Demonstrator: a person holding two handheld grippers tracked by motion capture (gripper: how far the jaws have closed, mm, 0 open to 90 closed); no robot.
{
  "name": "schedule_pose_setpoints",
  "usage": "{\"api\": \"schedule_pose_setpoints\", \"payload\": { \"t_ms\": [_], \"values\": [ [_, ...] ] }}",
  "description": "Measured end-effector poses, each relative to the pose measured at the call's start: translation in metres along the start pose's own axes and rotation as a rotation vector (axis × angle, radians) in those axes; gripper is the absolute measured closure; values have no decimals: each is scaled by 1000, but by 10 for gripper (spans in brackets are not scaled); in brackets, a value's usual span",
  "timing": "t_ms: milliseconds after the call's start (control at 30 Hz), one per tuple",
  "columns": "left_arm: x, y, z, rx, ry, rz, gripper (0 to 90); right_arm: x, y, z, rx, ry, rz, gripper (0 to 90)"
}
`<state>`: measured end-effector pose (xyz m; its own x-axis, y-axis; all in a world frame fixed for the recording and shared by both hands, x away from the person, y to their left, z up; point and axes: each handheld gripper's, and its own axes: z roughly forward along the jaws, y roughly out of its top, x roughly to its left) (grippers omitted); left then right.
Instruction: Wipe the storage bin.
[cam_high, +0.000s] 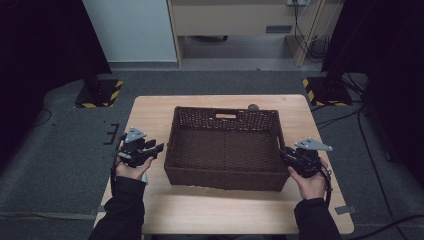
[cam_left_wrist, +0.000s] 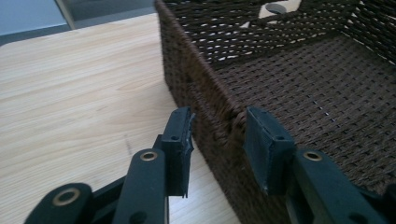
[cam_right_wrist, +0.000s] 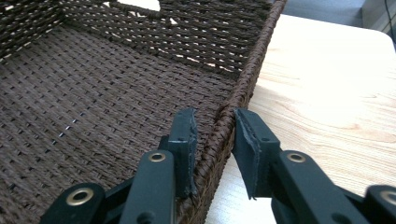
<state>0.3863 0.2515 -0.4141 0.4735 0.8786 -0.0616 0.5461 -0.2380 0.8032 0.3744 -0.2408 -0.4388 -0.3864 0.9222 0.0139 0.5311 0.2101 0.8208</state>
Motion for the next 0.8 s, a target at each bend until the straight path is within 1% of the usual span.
{"api": "schedule_pose_setpoints", "payload": {
  "t_ms": [67, 133, 167, 200, 233, 267, 333, 433, 500, 567, 600, 633, 700, 733, 800],
  "values": [
    [-3, 0, 5, 8, -10, 5, 628, 0, 1, 2, -2, -18, -10, 716],
    [-5, -2, 9, 18, -20, 9, 645, 0, 3, 5, -2, -24, -6, 726],
    [-5, -2, 10, 16, -12, 12, 675, -1, 4, 7, -4, -28, -10, 726],
    [-5, -2, 10, 21, -15, 11, 673, -1, 5, 7, -3, -25, -8, 724],
    [-4, -3, 11, 26, -24, 5, 686, -2, 5, 7, -3, -24, -10, 720],
    [-3, -4, 12, 35, -25, 1, 700, -2, 5, 7, -5, -24, -10, 709],
    [-1, -7, 13, 44, -25, -4, 699, -1, 5, 4, -4, -29, -19, 679],
    [1, -7, 9, 21, -33, -22, 681, 0, 7, -3, -24, -21, -17, 663],
    [2, -4, 4, -1, -37, -24, 680, 3, 7, -8, -18, -18, -16, 665],
    [0, -3, 3, -8, -36, -11, 678, 4, 5, -8, 3, -37, -19, 695],
    [-1, -2, 3, -10, -36, -9, 677, 5, 4, -7, 15, -41, -20, 727],
    [-3, -2, 5, -7, -39, -5, 674, 4, 4, -6, 31, -32, -16, 737],
    [-5, -1, 9, 2, -41, 5, 671, 4, 4, -4, 27, -40, -15, 752],
    [-6, -1, 11, -1, -52, 2, 667, 4, 5, -4, 32, -42, -17, 757],
    [-7, -1, 15, 11, -58, 9, 666, 3, 6, -1, 25, -55, -20, 765]
  ]
}}
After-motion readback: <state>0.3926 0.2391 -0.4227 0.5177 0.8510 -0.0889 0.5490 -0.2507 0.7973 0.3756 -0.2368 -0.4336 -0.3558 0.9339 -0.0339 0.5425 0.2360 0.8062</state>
